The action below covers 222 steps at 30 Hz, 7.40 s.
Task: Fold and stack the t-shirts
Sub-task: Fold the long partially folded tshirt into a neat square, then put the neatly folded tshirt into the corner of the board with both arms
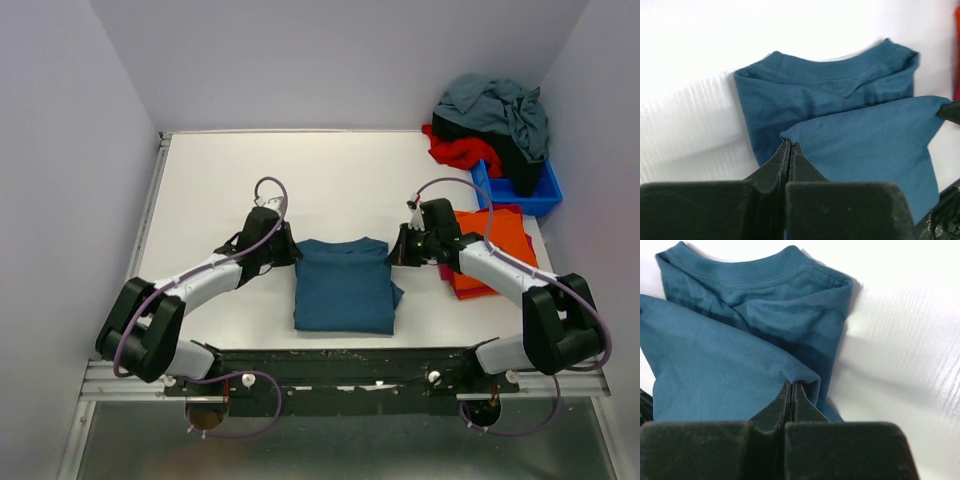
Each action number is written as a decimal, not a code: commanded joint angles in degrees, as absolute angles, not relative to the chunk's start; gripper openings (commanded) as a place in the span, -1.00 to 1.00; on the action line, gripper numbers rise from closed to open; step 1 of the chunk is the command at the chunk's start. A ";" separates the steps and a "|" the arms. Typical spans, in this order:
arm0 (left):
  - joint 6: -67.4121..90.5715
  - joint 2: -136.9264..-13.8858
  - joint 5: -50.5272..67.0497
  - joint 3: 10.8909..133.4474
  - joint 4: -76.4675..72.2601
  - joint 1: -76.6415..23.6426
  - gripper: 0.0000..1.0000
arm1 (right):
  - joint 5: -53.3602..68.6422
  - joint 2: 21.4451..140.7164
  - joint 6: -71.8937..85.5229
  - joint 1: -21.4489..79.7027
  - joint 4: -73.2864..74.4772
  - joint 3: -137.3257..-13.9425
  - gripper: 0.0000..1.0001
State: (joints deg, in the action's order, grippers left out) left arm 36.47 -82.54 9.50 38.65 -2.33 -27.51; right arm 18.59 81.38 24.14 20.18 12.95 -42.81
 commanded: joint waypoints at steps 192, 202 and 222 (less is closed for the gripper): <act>43.95 -135.80 -0.09 119.01 -8.17 -47.81 0.06 | 2.87 81.32 29.70 -26.02 25.43 -74.21 -0.14; 43.24 -137.37 8.52 118.04 -11.86 -53.96 -1.00 | 15.90 78.13 36.21 -29.62 15.30 -62.06 -0.99; 49.05 -148.37 11.25 120.94 -13.54 -52.82 -1.00 | 39.64 93.79 50.29 -39.73 -31.04 -35.41 -0.99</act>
